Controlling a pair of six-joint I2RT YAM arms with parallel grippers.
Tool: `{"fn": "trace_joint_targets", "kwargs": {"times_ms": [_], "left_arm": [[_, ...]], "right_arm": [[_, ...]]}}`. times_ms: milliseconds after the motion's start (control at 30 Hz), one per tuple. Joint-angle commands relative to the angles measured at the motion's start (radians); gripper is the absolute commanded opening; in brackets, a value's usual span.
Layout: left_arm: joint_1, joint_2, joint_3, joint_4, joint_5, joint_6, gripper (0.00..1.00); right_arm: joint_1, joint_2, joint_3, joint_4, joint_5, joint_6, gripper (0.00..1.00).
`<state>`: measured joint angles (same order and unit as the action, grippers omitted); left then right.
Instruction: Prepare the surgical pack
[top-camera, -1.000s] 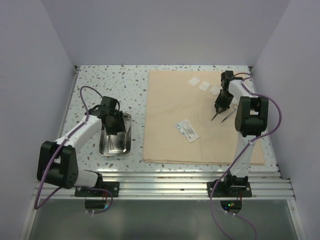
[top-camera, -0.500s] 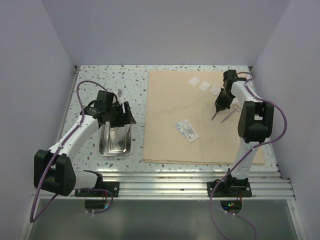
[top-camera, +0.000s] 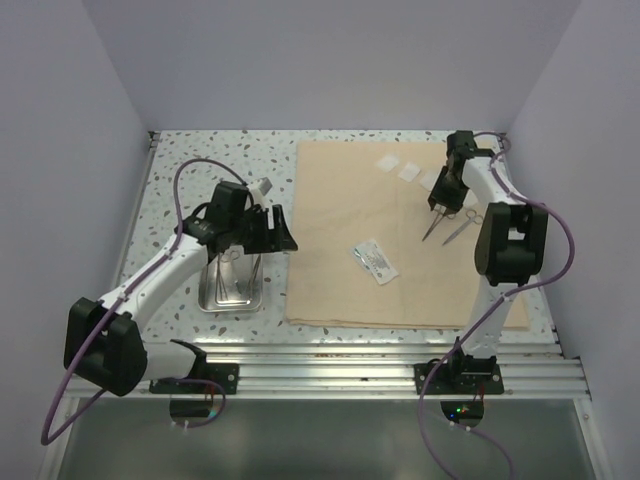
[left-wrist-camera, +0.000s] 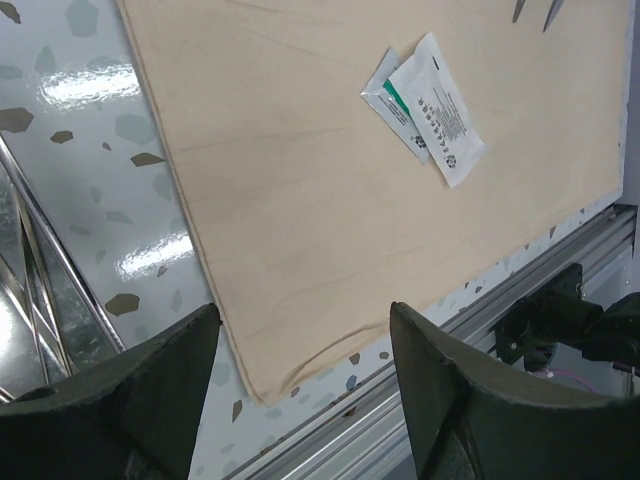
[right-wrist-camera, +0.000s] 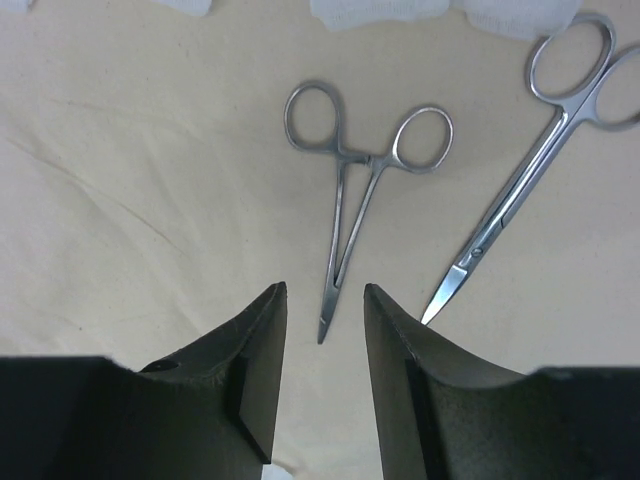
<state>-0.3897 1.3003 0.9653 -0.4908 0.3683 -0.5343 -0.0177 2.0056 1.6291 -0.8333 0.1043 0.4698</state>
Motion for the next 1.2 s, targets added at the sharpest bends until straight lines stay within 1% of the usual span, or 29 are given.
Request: {"fn": "trace_joint_targets", "kwargs": {"times_ms": [0, 133, 267, 400, 500, 667, 800, 1000, 1067, 1167], "left_arm": [[-0.011, -0.012, 0.024, 0.058, 0.023, 0.031, 0.73], [-0.011, 0.022, 0.024, 0.067, 0.043, 0.057, 0.73], [-0.011, 0.057, 0.045, 0.069, 0.060, 0.082, 0.72], [-0.011, 0.091, 0.065, 0.069, 0.077, 0.105, 0.73], [-0.011, 0.114, 0.072, 0.069, 0.093, 0.117, 0.72], [-0.011, 0.154, 0.088, 0.063, 0.116, 0.129, 0.72], [-0.011, 0.160, 0.098, 0.058, 0.124, 0.134, 0.72], [-0.011, 0.163, 0.093, 0.058, 0.130, 0.132, 0.72], [-0.011, 0.159, 0.092, 0.060, 0.130, 0.126, 0.72], [-0.011, 0.156, 0.090, 0.061, 0.130, 0.122, 0.72]], "right_arm": [[-0.001, 0.041, 0.074, 0.026, 0.076, -0.045, 0.41], [-0.013, 0.102, 0.152, -0.021, 0.104, -0.040, 0.41], [-0.037, 0.105, 0.146, -0.035, 0.152, -0.023, 0.36], [-0.109, 0.087, 0.092, -0.026, 0.146, -0.014, 0.36], [-0.131, 0.084, 0.074, -0.024, 0.133, -0.013, 0.36], [-0.134, 0.076, 0.031, -0.023, 0.126, 0.001, 0.39], [-0.134, 0.051, -0.044, 0.006, 0.103, 0.007, 0.40], [-0.136, 0.064, -0.080, 0.028, 0.086, 0.004, 0.40], [-0.134, 0.077, -0.077, 0.026, 0.086, 0.001, 0.39], [-0.134, 0.108, -0.045, 0.013, 0.072, -0.003, 0.30]]}}
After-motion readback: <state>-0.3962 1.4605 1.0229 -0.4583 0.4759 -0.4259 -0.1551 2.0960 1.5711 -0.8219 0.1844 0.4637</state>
